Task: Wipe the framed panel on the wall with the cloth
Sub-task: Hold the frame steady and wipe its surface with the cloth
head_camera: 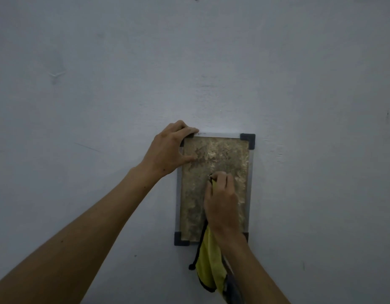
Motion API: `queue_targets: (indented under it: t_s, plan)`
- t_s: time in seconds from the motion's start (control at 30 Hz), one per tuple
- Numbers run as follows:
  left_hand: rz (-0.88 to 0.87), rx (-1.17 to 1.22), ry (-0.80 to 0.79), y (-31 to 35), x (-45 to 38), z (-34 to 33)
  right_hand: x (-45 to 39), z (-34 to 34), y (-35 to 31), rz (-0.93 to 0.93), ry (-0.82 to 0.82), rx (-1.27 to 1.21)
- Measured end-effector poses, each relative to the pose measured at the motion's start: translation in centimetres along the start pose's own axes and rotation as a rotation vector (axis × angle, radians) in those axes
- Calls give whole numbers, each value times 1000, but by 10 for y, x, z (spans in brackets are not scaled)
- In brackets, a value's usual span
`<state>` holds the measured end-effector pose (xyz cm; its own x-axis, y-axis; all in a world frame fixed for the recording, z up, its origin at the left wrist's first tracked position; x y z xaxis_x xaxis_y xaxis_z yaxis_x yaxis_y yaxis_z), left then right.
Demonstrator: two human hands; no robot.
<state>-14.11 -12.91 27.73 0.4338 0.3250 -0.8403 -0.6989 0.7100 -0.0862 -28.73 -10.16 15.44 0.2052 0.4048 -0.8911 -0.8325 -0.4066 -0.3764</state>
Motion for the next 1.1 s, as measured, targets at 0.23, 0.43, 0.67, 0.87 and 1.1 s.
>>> queue_targets:
  t_s: [0.23, 0.43, 0.67, 0.87, 1.1]
  plan:
    - [-2, -9, 4, 1, -1, -2, -11, 14, 20, -72, 136, 19]
    - [-21, -17, -40, -1, -1, 3, -12, 4, 7, 110, -3, 41]
    - [-49, -113, -93, -11, 1, 11, -12, 7, 10, 199, -15, 72]
    - [-46, -38, -70, -18, 9, 13, -26, 9, 7, 392, -170, 83]
    - [-75, -69, -135, -24, 8, 13, -3, 2, 11, 516, -364, 209]
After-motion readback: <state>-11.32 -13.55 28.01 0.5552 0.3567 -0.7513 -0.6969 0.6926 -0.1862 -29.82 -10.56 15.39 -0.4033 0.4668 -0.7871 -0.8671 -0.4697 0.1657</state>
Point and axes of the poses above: each hand's wrist, its own x-axis away from the middle knuckle, its own z-axis out of the back of the hand, y = z × x, the point moved 4 cm from there along -x, towards the middle knuckle, and after that the axes turned 3 degrees about -y, right-handed, at the moved point
